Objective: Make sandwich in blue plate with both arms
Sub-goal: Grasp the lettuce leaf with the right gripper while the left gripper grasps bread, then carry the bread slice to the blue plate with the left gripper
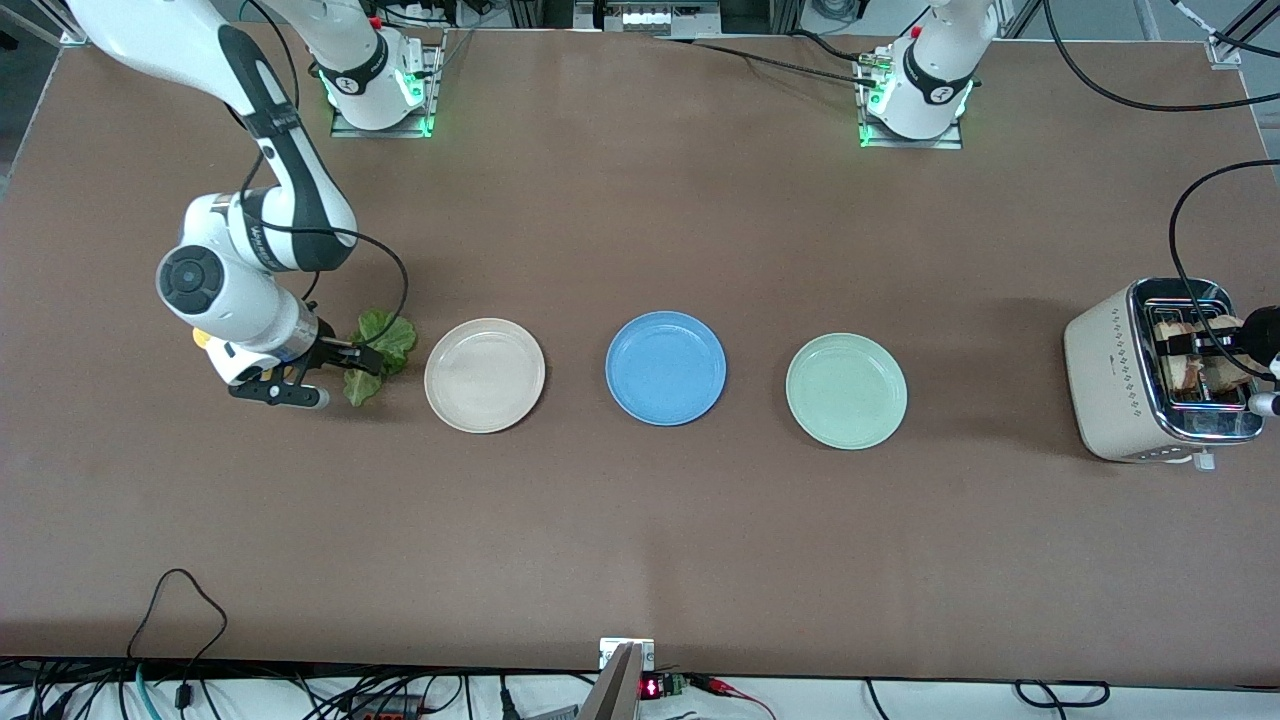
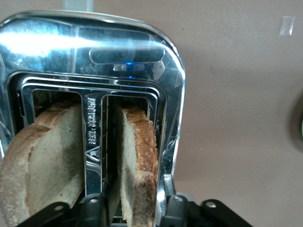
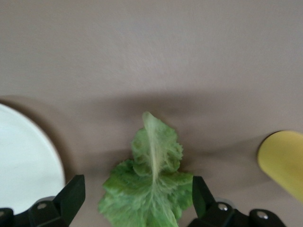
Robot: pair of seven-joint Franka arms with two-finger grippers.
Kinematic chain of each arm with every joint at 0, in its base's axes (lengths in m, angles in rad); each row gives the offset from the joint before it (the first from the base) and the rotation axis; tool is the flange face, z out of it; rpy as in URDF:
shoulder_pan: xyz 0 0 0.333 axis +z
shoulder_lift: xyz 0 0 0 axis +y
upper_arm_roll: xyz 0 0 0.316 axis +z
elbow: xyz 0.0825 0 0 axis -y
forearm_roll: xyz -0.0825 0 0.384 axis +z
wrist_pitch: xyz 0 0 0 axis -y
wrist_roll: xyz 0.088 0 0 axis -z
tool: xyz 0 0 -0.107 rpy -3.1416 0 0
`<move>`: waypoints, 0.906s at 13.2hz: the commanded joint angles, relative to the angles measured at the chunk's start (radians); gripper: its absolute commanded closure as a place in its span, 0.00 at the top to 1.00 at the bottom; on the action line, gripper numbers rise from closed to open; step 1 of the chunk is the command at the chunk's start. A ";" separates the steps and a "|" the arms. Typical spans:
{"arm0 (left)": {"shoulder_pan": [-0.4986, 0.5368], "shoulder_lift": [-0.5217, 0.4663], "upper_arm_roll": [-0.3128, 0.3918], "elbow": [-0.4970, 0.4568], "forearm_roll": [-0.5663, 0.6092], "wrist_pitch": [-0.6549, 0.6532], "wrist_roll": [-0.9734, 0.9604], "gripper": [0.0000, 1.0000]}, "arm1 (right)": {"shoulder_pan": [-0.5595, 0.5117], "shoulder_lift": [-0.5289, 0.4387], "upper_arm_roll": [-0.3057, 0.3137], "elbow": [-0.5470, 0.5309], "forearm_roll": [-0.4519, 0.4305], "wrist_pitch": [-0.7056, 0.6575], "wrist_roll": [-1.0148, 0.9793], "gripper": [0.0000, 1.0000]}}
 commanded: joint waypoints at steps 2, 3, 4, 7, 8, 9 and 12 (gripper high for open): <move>0.014 0.005 -0.006 0.032 0.013 -0.022 0.022 0.01 | 0.013 0.040 0.002 -0.015 -0.010 0.055 0.070 1.00; 0.014 -0.010 -0.007 0.040 0.013 -0.031 0.028 0.01 | 0.013 0.047 0.001 -0.013 -0.010 0.057 0.070 1.00; 0.014 -0.037 -0.009 0.047 0.012 -0.054 0.045 0.01 | 0.008 0.063 -0.001 -0.013 -0.013 0.064 0.067 1.00; 0.007 -0.100 -0.033 0.168 0.001 -0.204 0.100 0.01 | 0.001 0.080 -0.004 -0.010 -0.014 0.074 0.058 1.00; 0.005 -0.108 -0.070 0.232 0.001 -0.276 0.109 0.01 | -0.002 0.087 -0.007 -0.009 -0.014 0.075 0.055 1.00; 0.005 -0.114 -0.114 0.292 -0.001 -0.348 0.111 0.01 | -0.009 0.092 -0.007 -0.007 -0.014 0.077 0.055 1.00; 0.005 -0.148 -0.298 0.295 -0.017 -0.450 0.047 0.01 | -0.013 0.099 -0.007 -0.004 -0.014 0.078 0.053 1.00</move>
